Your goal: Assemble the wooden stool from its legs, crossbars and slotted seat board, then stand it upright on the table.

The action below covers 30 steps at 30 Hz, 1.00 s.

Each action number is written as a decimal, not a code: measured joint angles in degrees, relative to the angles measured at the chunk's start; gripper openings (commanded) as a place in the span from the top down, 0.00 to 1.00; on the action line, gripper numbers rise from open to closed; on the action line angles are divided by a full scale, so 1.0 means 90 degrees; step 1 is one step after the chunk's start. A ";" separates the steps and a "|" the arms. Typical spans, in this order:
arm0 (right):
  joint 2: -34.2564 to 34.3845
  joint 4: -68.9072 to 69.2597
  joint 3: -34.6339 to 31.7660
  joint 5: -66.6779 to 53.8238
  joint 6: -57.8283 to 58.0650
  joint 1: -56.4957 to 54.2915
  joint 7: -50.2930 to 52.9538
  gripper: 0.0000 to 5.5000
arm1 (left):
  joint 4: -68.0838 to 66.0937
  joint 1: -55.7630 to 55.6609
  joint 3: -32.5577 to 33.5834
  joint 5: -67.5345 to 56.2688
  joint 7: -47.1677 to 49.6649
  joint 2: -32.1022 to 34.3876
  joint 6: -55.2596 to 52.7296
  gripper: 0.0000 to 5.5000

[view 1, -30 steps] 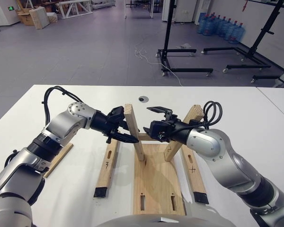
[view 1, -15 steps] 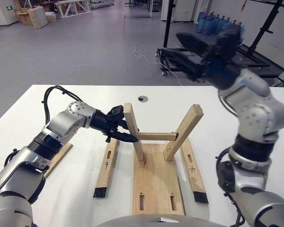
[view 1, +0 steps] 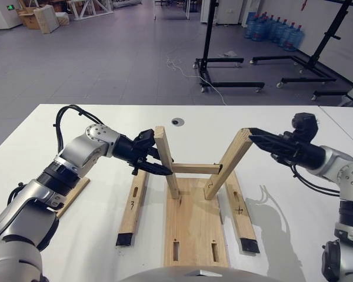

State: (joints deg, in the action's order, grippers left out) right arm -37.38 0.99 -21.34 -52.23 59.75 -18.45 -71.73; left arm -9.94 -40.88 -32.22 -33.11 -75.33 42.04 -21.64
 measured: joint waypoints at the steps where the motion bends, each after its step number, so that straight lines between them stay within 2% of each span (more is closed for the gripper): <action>1: 0.0021 0.0092 0.0152 0.0014 -0.0060 0.0036 -0.0005 0.33 | -0.0027 -0.0021 -0.0017 0.0000 -0.0016 -0.0008 0.0018 0.63; 8: 0.0561 0.0512 0.1327 0.0527 -0.0981 0.0137 0.0158 0.33 | -0.0212 -0.0155 -0.0118 0.0003 -0.0130 -0.0060 0.0113 0.63; 23: 0.0800 0.0566 0.2074 0.1120 -0.2498 0.0093 0.0251 0.33 | -0.0441 -0.0232 -0.0126 0.0015 -0.0581 0.0144 0.0359 0.63; 30: 0.1175 0.0465 0.2186 0.1304 -0.2901 0.0044 0.0505 0.33 | -0.0572 -0.0271 -0.0126 0.0015 -0.0699 0.0263 0.0400 0.63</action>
State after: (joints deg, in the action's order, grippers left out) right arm -26.81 5.18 -1.67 -40.50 33.64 -18.05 -67.19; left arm -15.08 -43.32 -33.35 -32.97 -81.62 44.40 -18.04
